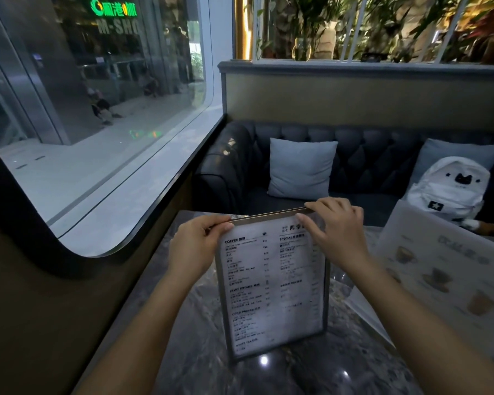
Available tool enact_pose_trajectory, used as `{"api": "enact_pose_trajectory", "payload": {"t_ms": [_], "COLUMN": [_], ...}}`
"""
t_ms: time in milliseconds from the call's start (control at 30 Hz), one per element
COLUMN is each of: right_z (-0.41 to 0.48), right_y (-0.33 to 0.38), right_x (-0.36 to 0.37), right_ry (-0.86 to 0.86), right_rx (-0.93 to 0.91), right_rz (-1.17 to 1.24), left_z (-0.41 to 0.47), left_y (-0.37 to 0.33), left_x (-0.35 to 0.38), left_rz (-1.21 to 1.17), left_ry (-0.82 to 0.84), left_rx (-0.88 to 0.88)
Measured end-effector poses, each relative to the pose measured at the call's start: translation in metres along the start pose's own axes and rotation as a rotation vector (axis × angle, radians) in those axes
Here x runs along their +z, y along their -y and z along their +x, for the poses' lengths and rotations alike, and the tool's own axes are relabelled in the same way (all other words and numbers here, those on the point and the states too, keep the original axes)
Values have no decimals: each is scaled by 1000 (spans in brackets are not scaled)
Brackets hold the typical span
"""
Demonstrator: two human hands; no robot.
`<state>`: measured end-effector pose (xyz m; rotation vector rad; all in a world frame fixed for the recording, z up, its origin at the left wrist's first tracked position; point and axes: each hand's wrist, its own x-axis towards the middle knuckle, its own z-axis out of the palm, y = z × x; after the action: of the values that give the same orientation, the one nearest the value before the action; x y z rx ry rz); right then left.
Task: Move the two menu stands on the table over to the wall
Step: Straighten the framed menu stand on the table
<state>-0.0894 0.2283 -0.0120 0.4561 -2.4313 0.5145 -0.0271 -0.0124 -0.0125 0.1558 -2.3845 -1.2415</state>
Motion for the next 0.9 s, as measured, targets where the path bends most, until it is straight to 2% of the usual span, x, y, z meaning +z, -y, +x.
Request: {"api": "enact_pose_trajectory", "payload": {"t_ms": [267, 467, 900], "right_z": [-14, -20, -32], "right_y": [-3, -2, -3], "right_x": [-11, -13, -17], "right_ry": [-163, -180, -219], "right_rx": [22, 51, 34], "right_rz": [-58, -89, -185], "left_z": [20, 29, 31], "left_y": [-4, -2, -4], "left_x": [9, 10, 15], "left_rz": [-34, -71, -110], "left_ry": [105, 177, 187], "left_rx": [-7, 38, 54]}}
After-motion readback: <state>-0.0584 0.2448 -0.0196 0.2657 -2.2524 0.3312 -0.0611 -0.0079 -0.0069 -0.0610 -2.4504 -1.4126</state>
